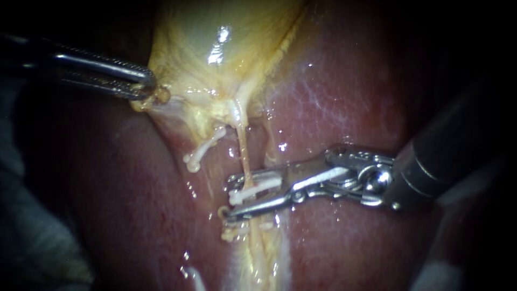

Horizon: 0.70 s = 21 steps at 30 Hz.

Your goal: Going back second clip right tube

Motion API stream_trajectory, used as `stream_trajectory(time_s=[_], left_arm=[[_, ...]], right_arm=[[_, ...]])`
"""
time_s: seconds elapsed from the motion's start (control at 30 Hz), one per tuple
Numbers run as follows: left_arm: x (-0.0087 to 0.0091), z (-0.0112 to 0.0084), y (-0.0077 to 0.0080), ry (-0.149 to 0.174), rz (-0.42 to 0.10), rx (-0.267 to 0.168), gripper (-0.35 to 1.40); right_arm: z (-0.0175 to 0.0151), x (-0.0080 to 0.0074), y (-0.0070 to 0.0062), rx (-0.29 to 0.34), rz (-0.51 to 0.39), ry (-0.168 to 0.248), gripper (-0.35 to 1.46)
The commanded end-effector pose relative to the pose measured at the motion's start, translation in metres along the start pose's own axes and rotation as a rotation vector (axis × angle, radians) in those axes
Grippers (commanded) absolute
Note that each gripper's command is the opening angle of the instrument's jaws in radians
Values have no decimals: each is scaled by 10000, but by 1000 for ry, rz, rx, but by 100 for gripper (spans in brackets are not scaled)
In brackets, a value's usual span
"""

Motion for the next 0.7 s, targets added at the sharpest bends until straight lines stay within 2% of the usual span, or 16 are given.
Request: stream_trajectory(time_s=[0.03, 0.2, 0.33, 0.53, 0.7], left_arm=[[0, 0, 0, 0, 0, 0, -35], [0, -1, 0, 0, 0, -1, -35], [0, -3, -1, -1, 1, -2, -35], [0, -6, -1, -2, 0, -4, -35], [0, -6, -1, -2, 1, -4, -35]], right_arm=[[-2, -1, -1, -7, -15, 2, 49], [-11, -4, -4, -56, -72, 18, 50], [-29, -10, -13, -86, -198, 13, 50], [-67, -19, -27, -113, -316, 5, 50], [-98, -13, -36, -110, -376, 1, 50]])
